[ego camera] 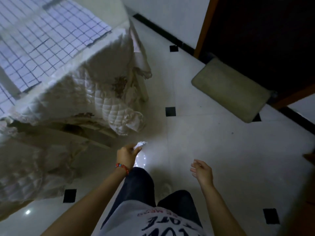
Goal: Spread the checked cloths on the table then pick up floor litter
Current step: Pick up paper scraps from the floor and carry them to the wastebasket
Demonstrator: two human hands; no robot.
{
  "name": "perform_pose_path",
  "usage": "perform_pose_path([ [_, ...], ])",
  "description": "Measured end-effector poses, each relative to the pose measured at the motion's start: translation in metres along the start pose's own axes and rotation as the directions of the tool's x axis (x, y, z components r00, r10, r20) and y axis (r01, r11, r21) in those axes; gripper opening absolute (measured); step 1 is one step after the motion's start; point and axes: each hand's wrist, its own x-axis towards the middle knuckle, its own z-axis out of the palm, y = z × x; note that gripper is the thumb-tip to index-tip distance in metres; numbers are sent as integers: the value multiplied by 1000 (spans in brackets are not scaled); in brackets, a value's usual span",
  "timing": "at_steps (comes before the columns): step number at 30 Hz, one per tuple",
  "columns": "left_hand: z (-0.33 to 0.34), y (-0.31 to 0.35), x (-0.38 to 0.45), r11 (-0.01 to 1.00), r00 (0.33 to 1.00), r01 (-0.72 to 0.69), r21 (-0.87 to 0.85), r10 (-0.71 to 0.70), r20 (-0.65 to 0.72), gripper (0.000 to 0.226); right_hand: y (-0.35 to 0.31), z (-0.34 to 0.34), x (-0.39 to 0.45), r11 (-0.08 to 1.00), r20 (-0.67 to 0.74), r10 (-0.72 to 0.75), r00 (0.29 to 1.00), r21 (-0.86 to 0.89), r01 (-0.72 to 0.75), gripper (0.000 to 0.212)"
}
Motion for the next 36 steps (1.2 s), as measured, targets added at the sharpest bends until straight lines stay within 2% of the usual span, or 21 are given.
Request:
perform_pose_path([
  [7,11,52,60,1000,986,22,10,-23,167,27,-82,-16,50,998,-67,-3,998,64,7,25],
  [12,22,119,132,999,960,-16,30,7,280,40,-158,-26,90,994,-130,-19,991,101,33,26],
  [15,24,164,174,998,952,-58,10,52,303,35,-192,-32,105,991,-166,-5,986,132,27,30],
  [18,27,214,222,995,951,-91,-33,96,294,32,-225,-34,121,987,-205,10,979,160,23,31],
  [25,37,309,329,992,963,-44,-115,73,259,29,-309,-38,184,989,-225,38,974,151,-3,20],
  [30,39,351,400,988,984,22,-151,6,177,29,-392,-36,266,998,-157,12,987,60,-3,19],
  [33,31,367,435,980,991,104,-167,-87,105,31,-461,-33,319,997,-70,-13,997,-80,8,27],
  [36,20,379,463,957,981,194,-218,-192,32,32,-540,-22,363,980,16,-82,996,-178,84,27],
])
